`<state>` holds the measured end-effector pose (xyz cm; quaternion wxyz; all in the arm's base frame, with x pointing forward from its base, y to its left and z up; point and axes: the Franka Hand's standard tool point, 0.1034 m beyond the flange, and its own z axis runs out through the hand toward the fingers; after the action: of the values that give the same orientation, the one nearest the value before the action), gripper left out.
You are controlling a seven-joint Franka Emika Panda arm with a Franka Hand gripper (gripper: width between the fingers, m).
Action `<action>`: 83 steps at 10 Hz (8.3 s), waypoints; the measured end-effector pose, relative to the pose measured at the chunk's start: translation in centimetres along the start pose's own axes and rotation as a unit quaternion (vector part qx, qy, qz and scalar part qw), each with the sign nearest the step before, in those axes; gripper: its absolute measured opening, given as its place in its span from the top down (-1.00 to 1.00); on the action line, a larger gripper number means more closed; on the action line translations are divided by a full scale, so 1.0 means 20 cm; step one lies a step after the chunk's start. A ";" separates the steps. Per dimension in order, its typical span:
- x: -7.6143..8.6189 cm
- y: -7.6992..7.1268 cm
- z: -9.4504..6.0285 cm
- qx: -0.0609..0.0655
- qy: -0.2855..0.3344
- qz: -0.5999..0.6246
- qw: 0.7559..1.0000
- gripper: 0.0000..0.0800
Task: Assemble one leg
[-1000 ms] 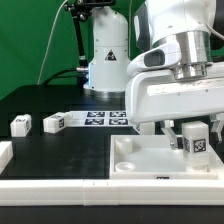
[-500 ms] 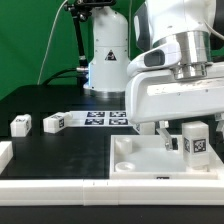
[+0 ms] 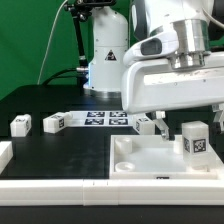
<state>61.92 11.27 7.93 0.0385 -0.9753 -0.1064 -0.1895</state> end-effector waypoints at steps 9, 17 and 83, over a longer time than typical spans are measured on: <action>-0.03 -0.06 0.01 0.037 -0.168 0.007 0.985 -0.55; -0.04 -0.03 0.01 0.024 -0.169 0.078 0.982 0.26; -0.02 -0.04 0.07 -0.014 -0.122 0.049 0.991 0.27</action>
Offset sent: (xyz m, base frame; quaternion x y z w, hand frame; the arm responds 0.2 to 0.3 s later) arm 0.0000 0.0000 0.0000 0.0000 -0.2377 0.0000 0.9713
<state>61.80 12.07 6.58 0.0210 -0.9956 -0.0600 -0.0687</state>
